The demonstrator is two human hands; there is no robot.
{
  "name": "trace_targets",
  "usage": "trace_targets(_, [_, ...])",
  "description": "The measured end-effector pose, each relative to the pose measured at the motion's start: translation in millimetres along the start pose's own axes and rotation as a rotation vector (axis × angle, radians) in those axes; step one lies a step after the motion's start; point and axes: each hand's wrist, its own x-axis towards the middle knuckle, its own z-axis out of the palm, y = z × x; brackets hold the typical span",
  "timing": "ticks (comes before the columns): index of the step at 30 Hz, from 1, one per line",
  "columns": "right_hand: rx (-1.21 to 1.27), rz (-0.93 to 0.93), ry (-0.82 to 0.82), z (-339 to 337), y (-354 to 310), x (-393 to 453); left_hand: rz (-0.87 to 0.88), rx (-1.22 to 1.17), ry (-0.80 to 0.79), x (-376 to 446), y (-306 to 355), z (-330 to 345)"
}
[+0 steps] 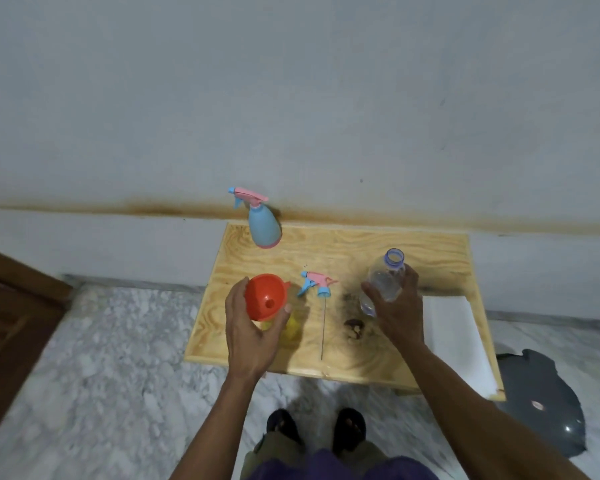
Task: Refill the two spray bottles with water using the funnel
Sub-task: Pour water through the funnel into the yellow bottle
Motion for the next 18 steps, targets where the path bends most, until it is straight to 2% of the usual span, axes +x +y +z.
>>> trace_targets(12, [0.140,-0.385,0.056,-15,-87,-21,-0.092,-0.067,-0.053,2,-8,-4])
trace_targets(15, [0.166,-0.414,-0.009,-11,-104,-25,-0.068,-0.058,-0.080,4,-10,-8])
trace_targets(18, [0.068,-0.492,-0.109,-7,-113,-27,-0.064,-0.054,-0.113,8,-12,-12])
